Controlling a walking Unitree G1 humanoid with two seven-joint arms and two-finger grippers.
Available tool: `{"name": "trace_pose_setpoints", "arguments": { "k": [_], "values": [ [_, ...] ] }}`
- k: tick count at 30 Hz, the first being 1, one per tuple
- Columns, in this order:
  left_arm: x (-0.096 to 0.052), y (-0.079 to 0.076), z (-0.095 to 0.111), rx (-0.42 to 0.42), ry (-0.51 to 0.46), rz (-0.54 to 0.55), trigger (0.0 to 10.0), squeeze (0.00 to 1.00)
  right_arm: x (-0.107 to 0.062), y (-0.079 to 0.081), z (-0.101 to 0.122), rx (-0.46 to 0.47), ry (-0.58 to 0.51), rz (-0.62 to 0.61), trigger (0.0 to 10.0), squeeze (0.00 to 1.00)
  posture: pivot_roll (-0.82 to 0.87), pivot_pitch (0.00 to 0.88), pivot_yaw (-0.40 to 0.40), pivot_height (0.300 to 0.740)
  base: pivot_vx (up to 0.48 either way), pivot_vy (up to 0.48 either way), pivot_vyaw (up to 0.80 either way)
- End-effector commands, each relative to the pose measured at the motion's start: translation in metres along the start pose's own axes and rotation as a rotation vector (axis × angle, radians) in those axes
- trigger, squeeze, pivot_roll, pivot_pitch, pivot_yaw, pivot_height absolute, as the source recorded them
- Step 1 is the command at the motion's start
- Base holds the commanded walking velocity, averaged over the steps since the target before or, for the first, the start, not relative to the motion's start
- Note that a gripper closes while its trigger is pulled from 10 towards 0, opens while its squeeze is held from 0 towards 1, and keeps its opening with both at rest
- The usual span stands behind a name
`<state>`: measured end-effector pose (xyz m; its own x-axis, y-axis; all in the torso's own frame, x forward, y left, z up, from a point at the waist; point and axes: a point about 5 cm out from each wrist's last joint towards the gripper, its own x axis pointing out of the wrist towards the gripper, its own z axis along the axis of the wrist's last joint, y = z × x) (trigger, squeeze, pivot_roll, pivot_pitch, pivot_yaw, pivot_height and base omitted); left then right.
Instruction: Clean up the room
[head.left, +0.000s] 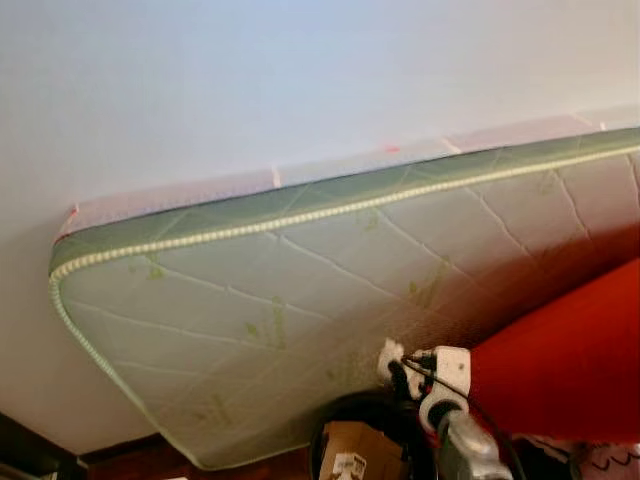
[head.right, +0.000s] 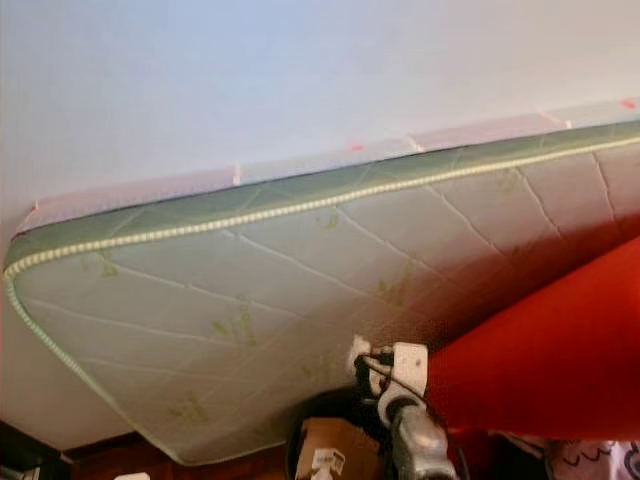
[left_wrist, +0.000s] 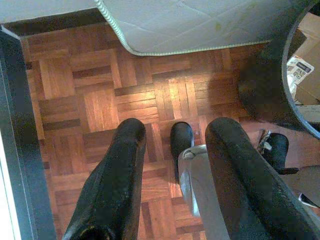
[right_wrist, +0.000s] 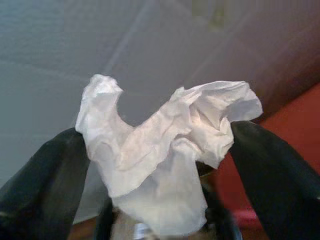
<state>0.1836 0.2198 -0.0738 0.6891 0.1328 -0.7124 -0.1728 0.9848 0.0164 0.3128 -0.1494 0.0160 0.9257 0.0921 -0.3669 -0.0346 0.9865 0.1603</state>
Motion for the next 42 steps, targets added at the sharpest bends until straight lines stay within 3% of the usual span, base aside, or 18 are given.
{"name": "trace_pose_setpoints", "arguments": {
  "k": [1,4,7,9,13,14,16,19,21,22,24,28,30,33,35,37,40,42],
  "values": [
    [-0.003,0.001,-0.011,0.005,0.040,0.005,10.0,0.00,-0.008,0.002,-0.033,-0.163,0.208,0.012,10.0,0.00,0.06,0.157,-0.027,0.740,0.000,0.000,0.00],
    [-0.003,0.001,-0.011,0.003,0.039,0.004,10.0,0.00,-0.023,-0.007,-0.063,-0.327,0.395,-0.018,10.0,0.00,0.07,0.157,-0.031,0.740,0.000,0.000,0.00],
    [-0.003,0.002,-0.010,0.000,0.038,0.005,10.0,0.00,-0.025,-0.009,-0.066,-0.188,0.374,-0.053,10.0,0.00,0.07,0.161,-0.029,0.740,0.000,0.000,0.00],
    [-0.003,0.002,-0.011,0.002,0.039,0.004,10.0,0.00,-0.023,-0.009,-0.061,-0.176,0.325,-0.059,10.0,0.00,0.06,0.162,-0.026,0.740,0.000,0.000,0.00],
    [-0.003,0.003,-0.011,0.005,0.040,0.004,10.0,0.00,-0.007,-0.006,-0.010,-0.090,-0.011,-0.060,10.0,0.00,0.06,0.162,-0.027,0.740,0.000,0.000,0.00],
    [-0.003,0.003,-0.011,0.005,0.040,0.004,10.0,0.00,-0.007,-0.006,-0.010,-0.090,-0.011,-0.060,10.0,0.00,0.06,0.162,-0.027,0.740,0.000,0.000,0.00],
    [-0.003,0.003,-0.011,0.004,0.039,0.005,10.0,0.00,-0.006,-0.004,-0.016,-0.135,0.079,-0.049,10.0,0.00,0.06,0.160,-0.029,0.740,0.000,0.000,0.00],
    [-0.003,0.003,-0.011,0.003,0.041,0.005,10.0,0.00,-0.022,-0.008,-0.063,-0.332,0.403,-0.045,10.0,0.00,0.06,0.157,-0.030,0.740,0.000,0.000,0.00],
    [-0.003,0.003,-0.011,0.003,0.041,0.004,10.0,0.00,-0.026,-0.010,-0.069,-0.296,0.426,-0.055,10.0,0.00,0.07,0.159,-0.031,0.740,0.000,0.000,0.00],
    [-0.003,0.003,-0.011,0.002,0.042,0.005,10.0,0.00,-0.026,-0.009,-0.069,-0.209,0.402,-0.071,10.0,0.00,0.06,0.160,-0.029,0.740,0.000,0.000,0.00],
    [-0.003,0.003,-0.012,0.002,0.044,0.005,10.0,0.00,-0.023,-0.008,-0.062,-0.182,0.327,-0.076,10.0,0.00,0.06,0.160,-0.028,0.740,0.000,0.000,0.00],
    [-0.004,0.004,-0.012,0.007,0.047,0.002,10.0,0.00,-0.004,-0.001,-0.004,-0.064,-0.039,-0.079,10.0,0.00,0.06,0.161,-0.024,0.740,0.000,0.000,0.00],
    [-0.004,0.004,-0.012,0.007,0.046,0.002,10.0,0.00,-0.001,0.000,0.007,-0.050,-0.076,-0.079,10.0,0.00,0.06,0.161,-0.024,0.740,0.000,0.000,0.00],
    [-0.004,0.003,-0.012,0.007,0.046,0.002,10.0,0.00,0.001,0.002,0.001,-0.113,0.020,-0.074,10.0,0.00,0.06,0.156,-0.027,0.740,0.000,0.000,0.00],
    [-0.003,0.003,-0.011,0.006,0.042,0.002,10.0,0.00,-0.018,-0.010,-0.055,-0.308,0.364,-0.133,10.0,0.00,0.07,0.152,-0.030,0.740,0.000,0.000,0.00],
    [-0.003,0.002,-0.011,0.007,0.041,0.002,10.0,0.00,-0.027,-0.017,-0.069,-0.286,0.445,-0.190,10.0,0.00,0.07,0.152,-0.030,0.740,0.000,0.000,0.00],
    [-0.003,0.003,-0.011,0.006,0.041,0.002,10.0,0.00,-0.032,-0.018,-0.077,-0.168,0.473,-0.222,10.0,0.00,0.06,0.155,-0.027,0.740,0.000,0.000,0.00],
    [-0.003,0.003,-0.012,0.009,0.045,0.002,10.0,0.00,-0.022,-0.007,-0.059,-0.105,0.304,-0.154,10.0,0.00,0.06,0.158,-0.023,0.740,0.000,0.000,0.00]
  ]
}}
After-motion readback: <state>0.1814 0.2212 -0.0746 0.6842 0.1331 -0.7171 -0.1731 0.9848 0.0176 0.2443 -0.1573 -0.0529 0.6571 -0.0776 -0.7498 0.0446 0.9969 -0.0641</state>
